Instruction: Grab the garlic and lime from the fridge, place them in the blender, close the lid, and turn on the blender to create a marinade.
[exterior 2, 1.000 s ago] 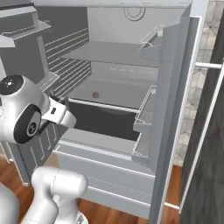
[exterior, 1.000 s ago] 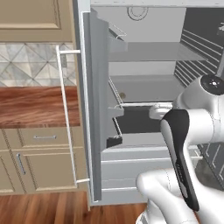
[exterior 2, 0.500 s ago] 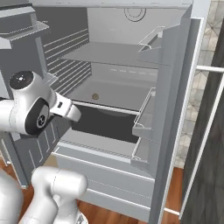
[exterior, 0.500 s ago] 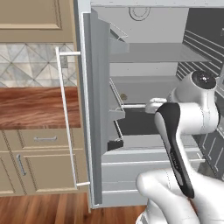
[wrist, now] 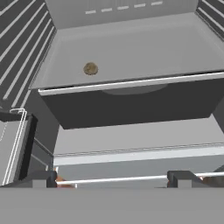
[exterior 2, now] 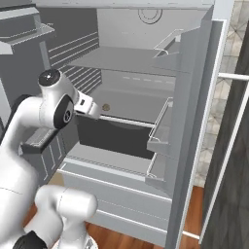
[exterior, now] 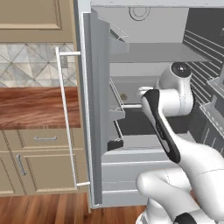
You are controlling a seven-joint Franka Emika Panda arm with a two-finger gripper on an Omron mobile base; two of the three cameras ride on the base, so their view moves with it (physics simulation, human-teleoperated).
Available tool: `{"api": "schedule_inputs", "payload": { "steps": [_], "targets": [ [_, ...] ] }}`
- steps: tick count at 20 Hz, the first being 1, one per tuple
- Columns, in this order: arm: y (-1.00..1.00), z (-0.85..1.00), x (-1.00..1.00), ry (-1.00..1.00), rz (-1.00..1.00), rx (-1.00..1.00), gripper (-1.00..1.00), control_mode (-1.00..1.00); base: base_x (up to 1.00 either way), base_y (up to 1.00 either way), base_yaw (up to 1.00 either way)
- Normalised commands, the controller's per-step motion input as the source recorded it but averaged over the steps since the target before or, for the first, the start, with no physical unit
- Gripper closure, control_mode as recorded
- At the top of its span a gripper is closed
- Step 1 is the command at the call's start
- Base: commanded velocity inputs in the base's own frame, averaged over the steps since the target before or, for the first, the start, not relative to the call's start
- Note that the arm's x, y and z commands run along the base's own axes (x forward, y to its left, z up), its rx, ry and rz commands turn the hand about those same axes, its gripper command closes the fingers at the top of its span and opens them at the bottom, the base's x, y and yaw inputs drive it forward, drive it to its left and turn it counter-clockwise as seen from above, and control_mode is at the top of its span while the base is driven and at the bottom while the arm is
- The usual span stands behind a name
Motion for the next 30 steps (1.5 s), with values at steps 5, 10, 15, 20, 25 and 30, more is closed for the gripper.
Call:
{"api": "schedule_inputs", "payload": {
  "steps": [5,10,15,20,25,30],
  "targets": [
    [-0.1,-0.21,0.7,0.03,0.1,0.0,-1.0,-1.0,0.0,0.0,0.0],
    [0.0,-0.15,0.62,0.0,0.11,0.0,-1.0,-1.0,0.0,0.0,0.0],
    [0.15,-0.51,0.44,0.03,0.05,-0.05,-1.0,-1.0,0.0,0.0,0.0],
    [0.23,-0.42,0.48,0.03,0.0,-0.02,-1.0,-1.0,0.0,0.0,0.0],
    [0.13,-0.17,0.65,0.0,0.0,0.0,-1.0,-1.0,0.0,0.0,0.0],
    [0.01,-0.03,0.56,0.0,0.0,0.0,-1.0,-1.0,0.0,0.0,0.0]
  ]
}}
